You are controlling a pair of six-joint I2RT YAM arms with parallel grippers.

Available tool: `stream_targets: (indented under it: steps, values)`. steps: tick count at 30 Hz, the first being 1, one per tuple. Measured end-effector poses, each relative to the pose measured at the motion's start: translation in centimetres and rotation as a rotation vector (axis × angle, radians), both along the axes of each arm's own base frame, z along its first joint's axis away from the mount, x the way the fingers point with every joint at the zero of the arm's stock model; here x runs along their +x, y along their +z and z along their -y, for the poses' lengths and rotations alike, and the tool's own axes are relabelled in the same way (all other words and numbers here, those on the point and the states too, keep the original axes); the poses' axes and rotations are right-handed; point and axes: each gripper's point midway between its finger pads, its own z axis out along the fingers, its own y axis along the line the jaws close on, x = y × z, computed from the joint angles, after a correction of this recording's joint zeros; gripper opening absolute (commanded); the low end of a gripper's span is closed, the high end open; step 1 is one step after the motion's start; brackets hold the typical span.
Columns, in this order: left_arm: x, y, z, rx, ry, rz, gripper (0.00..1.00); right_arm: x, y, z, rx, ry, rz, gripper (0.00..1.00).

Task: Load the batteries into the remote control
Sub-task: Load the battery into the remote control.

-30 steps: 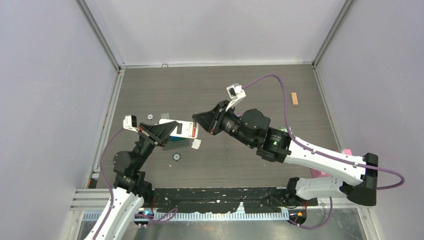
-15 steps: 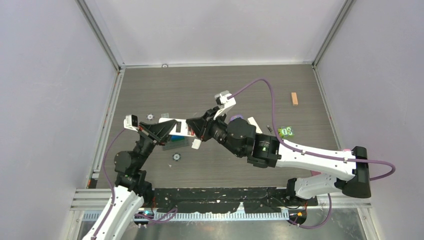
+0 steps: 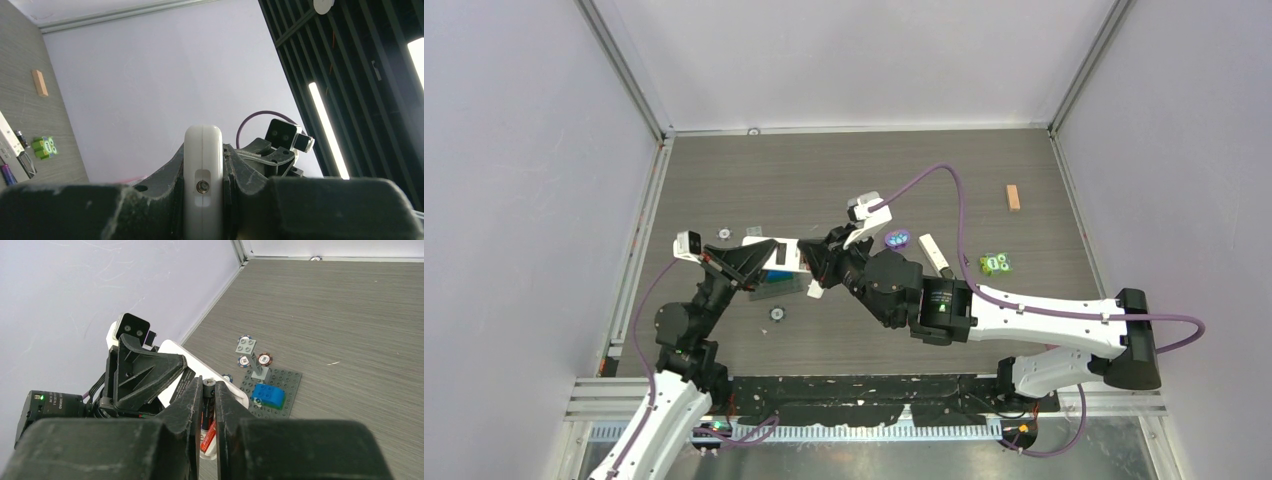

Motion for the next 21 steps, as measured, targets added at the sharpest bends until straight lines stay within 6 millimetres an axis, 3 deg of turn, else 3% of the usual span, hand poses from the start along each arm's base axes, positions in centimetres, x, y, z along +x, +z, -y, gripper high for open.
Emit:
stream_targets:
  steps: [12,21]
  values:
    - [0.18,-0.21,0.06,-0.001,-0.001,-0.001,0.0,-0.02,-0.18,0.05,0.021,-0.012,-0.029,0.33]
    - [0.41,-0.78,0.12,0.004,0.0,-0.016,0.0,0.13,-0.51,0.34,0.031,-0.037,-0.054,0.4]
